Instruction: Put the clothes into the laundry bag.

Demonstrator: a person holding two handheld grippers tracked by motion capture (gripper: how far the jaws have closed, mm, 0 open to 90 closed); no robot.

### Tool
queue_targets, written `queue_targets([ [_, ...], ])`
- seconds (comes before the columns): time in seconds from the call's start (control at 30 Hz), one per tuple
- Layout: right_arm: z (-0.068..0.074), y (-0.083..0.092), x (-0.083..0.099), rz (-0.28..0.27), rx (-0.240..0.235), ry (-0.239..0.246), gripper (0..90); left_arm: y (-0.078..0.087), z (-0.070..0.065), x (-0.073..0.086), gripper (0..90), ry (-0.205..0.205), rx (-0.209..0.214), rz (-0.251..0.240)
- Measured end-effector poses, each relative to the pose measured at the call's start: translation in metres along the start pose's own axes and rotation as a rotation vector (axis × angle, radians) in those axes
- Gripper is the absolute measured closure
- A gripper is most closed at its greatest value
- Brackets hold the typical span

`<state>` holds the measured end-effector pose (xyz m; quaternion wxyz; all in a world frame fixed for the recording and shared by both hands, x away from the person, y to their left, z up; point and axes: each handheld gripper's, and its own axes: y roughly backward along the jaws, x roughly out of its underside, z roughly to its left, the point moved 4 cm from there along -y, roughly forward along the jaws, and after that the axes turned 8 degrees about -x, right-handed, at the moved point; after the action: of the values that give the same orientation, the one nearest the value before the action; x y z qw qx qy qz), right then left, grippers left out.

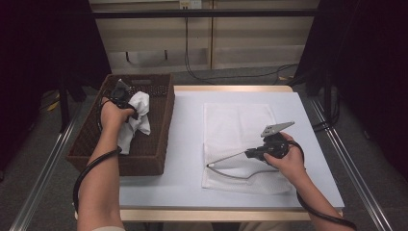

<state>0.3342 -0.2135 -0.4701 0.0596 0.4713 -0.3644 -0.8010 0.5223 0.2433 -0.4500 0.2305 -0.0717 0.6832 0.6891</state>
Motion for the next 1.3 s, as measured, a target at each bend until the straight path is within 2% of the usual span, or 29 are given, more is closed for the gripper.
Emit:
queue_targets([
  [0.03, 0.000, 0.000, 0.000, 0.000, 0.000, 0.000, 89.9, -0.004, 0.000, 0.001, 63.3, -0.016, -0.009, -0.004],
  [0.13, 0.001, 0.000, 0.000, 0.002, 0.000, 0.002, 89.9, -0.015, -0.002, 0.003, 58.0, 0.009, -0.012, 0.002],
  [0.23, 0.001, 0.000, -0.001, 0.002, -0.001, 0.004, 89.9, -0.022, -0.003, 0.005, 50.8, 0.010, -0.017, -0.010],
  [0.3, 0.002, 0.001, -0.001, -0.002, -0.001, 0.004, 89.9, -0.024, -0.003, 0.005, 42.3, 0.032, -0.023, -0.022],
  [0.37, 0.002, 0.001, -0.001, -0.004, 0.000, 0.001, 89.9, -0.027, -0.003, 0.006, 39.2, 0.015, -0.022, -0.019],
  [0.4, 0.002, 0.002, -0.001, -0.002, 0.000, -0.001, 89.8, -0.028, -0.004, 0.006, 36.5, 0.026, -0.018, -0.021],
  [0.5, 0.002, 0.002, -0.001, -0.004, -0.001, 0.000, 89.8, -0.035, -0.008, 0.007, 21.1, 0.005, -0.002, -0.018],
  [0.6, 0.002, 0.002, -0.001, -0.005, -0.003, 0.004, 89.8, -0.040, -0.015, 0.008, 12.1, -0.033, -0.011, -0.002],
  [0.67, 0.002, 0.002, -0.001, -0.006, -0.003, 0.002, 89.8, -0.043, -0.018, 0.009, 10.0, -0.077, -0.035, 0.009],
  [0.7, 0.002, 0.002, -0.001, -0.005, -0.002, 0.002, 89.8, -0.045, -0.020, 0.009, 10.3, -0.111, -0.053, 0.020],
  [0.73, 0.002, 0.002, -0.001, -0.010, -0.004, 0.004, 89.8, -0.046, -0.022, 0.009, 10.2, -0.116, -0.065, 0.022],
  [0.77, 0.002, 0.002, -0.001, -0.011, -0.003, 0.004, 89.8, -0.046, -0.023, 0.009, 10.0, -0.099, -0.074, 0.022],
  [0.8, 0.002, 0.002, 0.000, -0.008, 0.001, 0.006, 89.8, -0.046, -0.023, 0.009, 12.1, -0.088, -0.074, 0.024],
  [0.83, 0.002, 0.002, 0.000, -0.008, -0.003, 0.006, 89.8, -0.044, -0.021, 0.009, 17.9, -0.090, -0.087, 0.021],
  [0.9, 0.001, 0.002, 0.001, -0.005, -0.003, -0.001, 89.8, -0.041, -0.021, 0.010, 26.4, -0.078, -0.076, 0.026],
  [0.93, 0.001, 0.002, 0.001, -0.002, 0.001, -0.004, 89.8, -0.039, -0.020, 0.010, 34.9, -0.075, -0.077, 0.023],
  [1.0, 0.001, 0.002, 0.001, -0.006, -0.003, -0.001, 89.8, -0.036, -0.020, 0.010, 42.5, -0.068, -0.078, 0.025],
  [1.03, 0.001, 0.002, 0.000, -0.008, 0.002, 0.003, 89.8, -0.033, -0.019, 0.010, 51.2, -0.062, -0.076, 0.041],
  [1.07, 0.001, 0.003, 0.000, -0.009, -0.001, 0.003, 89.8, -0.033, -0.019, 0.011, 64.2, -0.059, -0.075, 0.043],
  [1.13, 0.001, 0.003, 0.000, -0.008, 0.000, -0.003, 89.9, -0.031, -0.020, 0.012, 67.1, -0.073, -0.072, 0.053],
  [1.23, 0.001, 0.004, -0.001, -0.010, -0.001, -0.003, 89.8, -0.028, -0.020, 0.012, 72.0, -0.062, -0.069, 0.064],
  [1.27, 0.001, 0.003, -0.001, -0.012, -0.001, -0.001, 89.9, -0.027, -0.019, 0.012, 73.1, -0.046, -0.068, 0.066],
  [1.3, 0.001, 0.003, -0.001, -0.013, -0.002, 0.000, 89.9, -0.023, -0.018, 0.012, 73.6, -0.027, -0.045, 0.073],
])
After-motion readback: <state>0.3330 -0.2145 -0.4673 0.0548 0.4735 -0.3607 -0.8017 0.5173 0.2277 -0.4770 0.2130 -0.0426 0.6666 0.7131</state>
